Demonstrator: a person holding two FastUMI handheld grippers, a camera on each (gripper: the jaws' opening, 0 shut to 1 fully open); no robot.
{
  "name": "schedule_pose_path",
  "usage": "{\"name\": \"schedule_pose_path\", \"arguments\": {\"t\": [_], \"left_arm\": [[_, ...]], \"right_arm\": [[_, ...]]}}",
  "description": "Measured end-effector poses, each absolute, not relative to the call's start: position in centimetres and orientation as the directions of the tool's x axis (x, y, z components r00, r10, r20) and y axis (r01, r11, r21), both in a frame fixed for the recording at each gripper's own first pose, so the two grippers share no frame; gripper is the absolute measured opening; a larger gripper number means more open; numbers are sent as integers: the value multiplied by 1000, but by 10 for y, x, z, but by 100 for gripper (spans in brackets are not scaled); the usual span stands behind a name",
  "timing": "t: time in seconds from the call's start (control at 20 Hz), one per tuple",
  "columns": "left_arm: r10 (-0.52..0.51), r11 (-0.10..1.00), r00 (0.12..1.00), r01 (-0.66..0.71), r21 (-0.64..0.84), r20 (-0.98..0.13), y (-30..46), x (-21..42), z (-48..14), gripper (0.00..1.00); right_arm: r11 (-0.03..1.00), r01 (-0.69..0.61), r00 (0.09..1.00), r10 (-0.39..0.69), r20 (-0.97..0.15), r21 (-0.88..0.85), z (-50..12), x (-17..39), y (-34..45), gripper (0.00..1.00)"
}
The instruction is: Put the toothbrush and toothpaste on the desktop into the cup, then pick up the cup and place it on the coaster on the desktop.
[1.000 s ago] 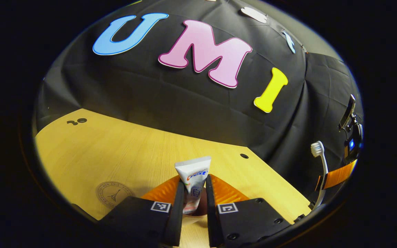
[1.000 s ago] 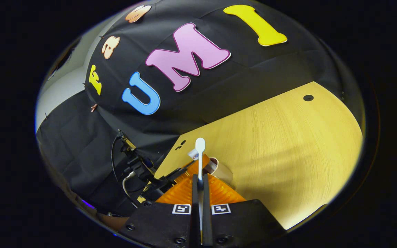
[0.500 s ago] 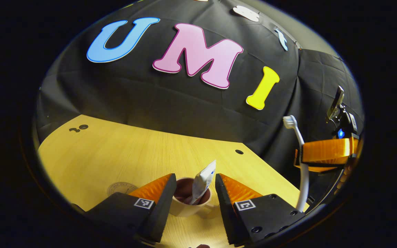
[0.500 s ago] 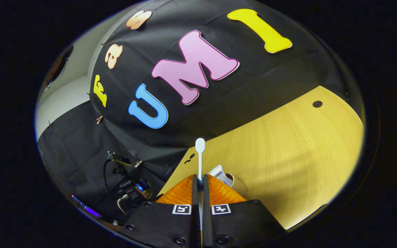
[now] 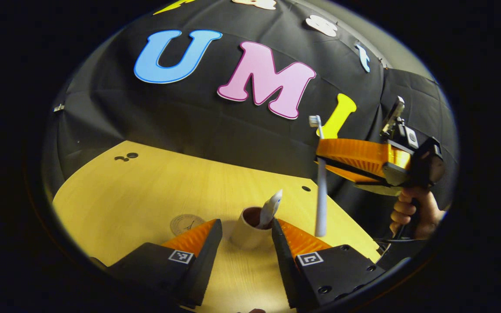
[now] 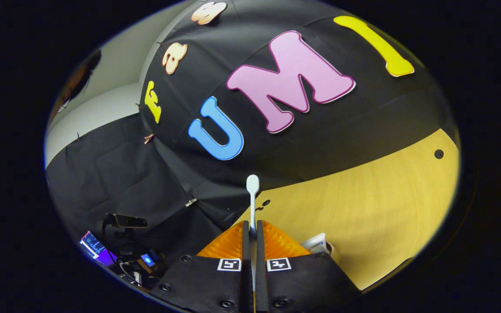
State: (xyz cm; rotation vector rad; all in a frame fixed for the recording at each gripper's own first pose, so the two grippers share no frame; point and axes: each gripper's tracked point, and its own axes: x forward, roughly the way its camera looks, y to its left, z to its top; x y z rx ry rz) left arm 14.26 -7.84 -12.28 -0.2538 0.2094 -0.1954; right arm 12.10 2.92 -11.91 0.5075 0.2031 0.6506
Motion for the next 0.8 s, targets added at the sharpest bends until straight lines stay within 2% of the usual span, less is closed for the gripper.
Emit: {"name": "schedule_pose_path", "arguments": {"t": [0.3,0.8], "left_arm": [[-136,955,959,60,-290,-247,-50,95,-152,72],[-40,948,955,-56,-313,-293,-25,58,-174,72]], "right_arm": [[704,-593,738,669,-87,391,-152,141,70,6],[789,-591,777,613,-142,170,-172,189,67,6]]}}
